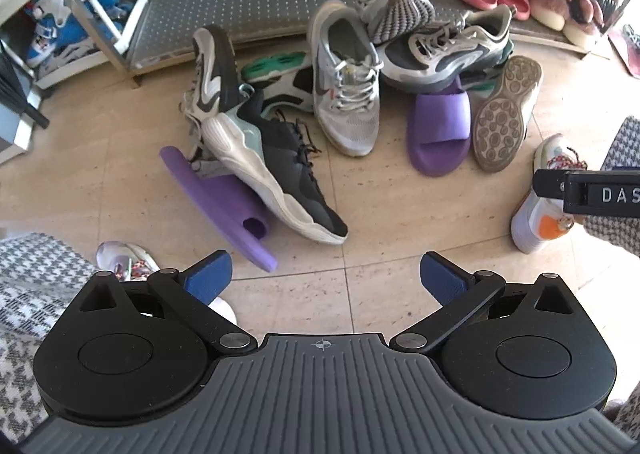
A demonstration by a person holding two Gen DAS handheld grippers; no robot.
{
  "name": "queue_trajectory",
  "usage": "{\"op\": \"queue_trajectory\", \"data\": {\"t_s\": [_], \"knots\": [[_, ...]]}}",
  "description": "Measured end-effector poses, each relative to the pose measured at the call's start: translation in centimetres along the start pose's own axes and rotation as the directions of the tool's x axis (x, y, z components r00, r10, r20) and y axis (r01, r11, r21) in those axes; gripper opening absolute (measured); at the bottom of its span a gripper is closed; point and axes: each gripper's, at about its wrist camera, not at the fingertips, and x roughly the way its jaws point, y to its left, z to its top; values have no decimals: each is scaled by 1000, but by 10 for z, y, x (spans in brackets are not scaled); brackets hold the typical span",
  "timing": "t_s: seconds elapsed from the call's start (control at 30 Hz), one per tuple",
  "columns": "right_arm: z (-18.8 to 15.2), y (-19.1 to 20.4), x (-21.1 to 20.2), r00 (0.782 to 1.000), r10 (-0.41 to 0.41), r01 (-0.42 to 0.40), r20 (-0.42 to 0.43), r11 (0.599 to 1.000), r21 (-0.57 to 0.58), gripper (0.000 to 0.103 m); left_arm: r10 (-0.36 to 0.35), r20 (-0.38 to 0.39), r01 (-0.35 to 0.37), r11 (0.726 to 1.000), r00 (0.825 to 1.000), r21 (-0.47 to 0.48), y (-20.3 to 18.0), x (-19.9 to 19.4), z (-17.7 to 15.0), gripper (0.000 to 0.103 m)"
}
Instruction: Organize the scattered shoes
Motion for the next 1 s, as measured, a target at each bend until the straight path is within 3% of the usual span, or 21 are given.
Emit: {"op": "queue_trajectory", "data": {"t_s": [0.2,0.27,0.43,1.0], "knots": [[-8,13,3,1000,-17,17,-4,1000,-11,102,-20,-19,19,1000,1000,-22,2,2,-5,103],[4,1,6,999,25,-25,-46,1000,7,102,-27,-25,26,999,999,-29,2,3,-6,103],[0,-5,9,998,27,-27,-51,1000,10,102,-15,-60,14,1000,998,-21,2,5,1,103],[5,4,12,996,35,-35,-78,999,2,102,-11,-58,10,1000,998,-10,-1,9,-2,103]]}}
